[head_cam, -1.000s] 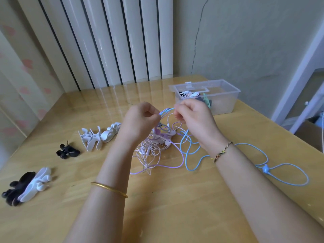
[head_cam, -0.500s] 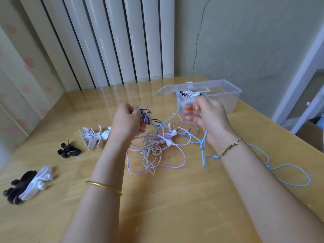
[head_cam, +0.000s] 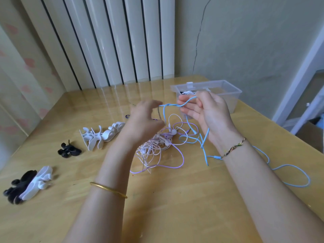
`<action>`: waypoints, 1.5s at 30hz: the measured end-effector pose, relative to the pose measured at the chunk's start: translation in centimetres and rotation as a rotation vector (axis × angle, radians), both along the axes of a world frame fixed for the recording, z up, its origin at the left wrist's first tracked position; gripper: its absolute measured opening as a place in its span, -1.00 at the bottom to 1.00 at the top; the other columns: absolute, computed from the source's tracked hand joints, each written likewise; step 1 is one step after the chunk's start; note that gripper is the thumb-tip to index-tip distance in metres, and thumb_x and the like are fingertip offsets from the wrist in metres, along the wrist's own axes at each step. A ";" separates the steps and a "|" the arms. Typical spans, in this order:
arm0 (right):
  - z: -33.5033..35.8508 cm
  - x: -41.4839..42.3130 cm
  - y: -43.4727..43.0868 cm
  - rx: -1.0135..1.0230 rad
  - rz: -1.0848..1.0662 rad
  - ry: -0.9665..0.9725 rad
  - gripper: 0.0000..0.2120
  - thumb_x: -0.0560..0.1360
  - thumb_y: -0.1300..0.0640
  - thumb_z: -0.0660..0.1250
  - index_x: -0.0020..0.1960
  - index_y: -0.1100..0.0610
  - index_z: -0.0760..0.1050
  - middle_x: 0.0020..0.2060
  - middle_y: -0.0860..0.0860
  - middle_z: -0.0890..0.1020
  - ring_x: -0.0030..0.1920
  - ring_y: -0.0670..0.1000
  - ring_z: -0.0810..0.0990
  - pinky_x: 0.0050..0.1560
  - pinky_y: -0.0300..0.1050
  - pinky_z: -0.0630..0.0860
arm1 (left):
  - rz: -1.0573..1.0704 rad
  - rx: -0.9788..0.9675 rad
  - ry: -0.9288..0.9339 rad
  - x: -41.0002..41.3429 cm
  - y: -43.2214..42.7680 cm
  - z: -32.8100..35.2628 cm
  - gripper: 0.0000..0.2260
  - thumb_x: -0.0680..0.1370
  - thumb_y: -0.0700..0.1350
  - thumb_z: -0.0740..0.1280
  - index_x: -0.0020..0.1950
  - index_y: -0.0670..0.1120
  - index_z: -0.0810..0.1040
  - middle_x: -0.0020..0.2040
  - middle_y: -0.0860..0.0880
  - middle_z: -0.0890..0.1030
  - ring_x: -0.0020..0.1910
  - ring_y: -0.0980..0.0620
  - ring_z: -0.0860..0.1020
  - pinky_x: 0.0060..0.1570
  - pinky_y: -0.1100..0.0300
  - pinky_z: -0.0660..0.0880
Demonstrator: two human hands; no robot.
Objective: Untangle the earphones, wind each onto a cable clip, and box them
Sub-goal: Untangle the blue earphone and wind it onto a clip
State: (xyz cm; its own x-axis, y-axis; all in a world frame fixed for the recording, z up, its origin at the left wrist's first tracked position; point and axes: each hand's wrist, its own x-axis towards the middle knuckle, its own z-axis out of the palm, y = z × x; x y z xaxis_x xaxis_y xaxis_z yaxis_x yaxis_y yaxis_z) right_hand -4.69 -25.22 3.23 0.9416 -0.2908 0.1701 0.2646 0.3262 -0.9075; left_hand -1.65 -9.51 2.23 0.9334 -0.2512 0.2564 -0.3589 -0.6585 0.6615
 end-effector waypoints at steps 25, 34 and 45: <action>-1.1 1.2 -4.3 0.057 -0.300 0.271 -0.75 0.53 0.24 0.10 -0.32 0.13 0.32 -0.40 0.05 0.49 -0.51 -0.06 0.49 -0.52 -0.28 0.46 | 0.120 -1.501 0.400 -0.1 0.5 1.4 -0.83 0.63 -0.18 0.15 -0.14 -0.08 0.43 -0.20 -0.01 0.70 -0.14 0.06 0.68 -0.04 0.20 0.56; -3.7 2.0 -5.6 -0.946 -0.338 0.432 -0.78 0.44 0.14 0.22 -0.37 0.13 0.40 -0.50 0.09 0.49 -0.63 -0.05 0.48 -0.35 -0.09 0.49 | -0.024 -1.436 0.190 -1.5 -1.5 2.0 -0.83 0.62 -0.26 0.18 -0.16 -0.11 0.41 0.19 -0.07 0.60 -0.33 0.08 0.63 -0.19 0.19 0.61; -1.6 0.2 -7.1 -1.219 0.072 0.543 -0.76 0.45 0.23 0.25 -0.40 0.16 0.41 -0.46 0.05 0.53 -0.53 -0.02 0.48 -0.54 -0.29 0.34 | -0.193 -1.065 0.349 -3.5 -4.2 1.6 -0.80 0.65 -0.20 0.13 -0.15 -0.11 0.44 0.09 0.03 0.57 -0.58 0.12 0.41 -0.48 0.26 0.48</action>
State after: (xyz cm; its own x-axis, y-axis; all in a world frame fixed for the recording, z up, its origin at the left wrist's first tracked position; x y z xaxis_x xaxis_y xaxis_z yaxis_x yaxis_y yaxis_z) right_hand -4.49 -32.35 1.60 0.9789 -0.1691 -0.1147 -0.2037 -0.7650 -0.6110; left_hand -5.11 -13.69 3.82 0.9649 -0.2085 0.1596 -0.0802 0.3446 0.9353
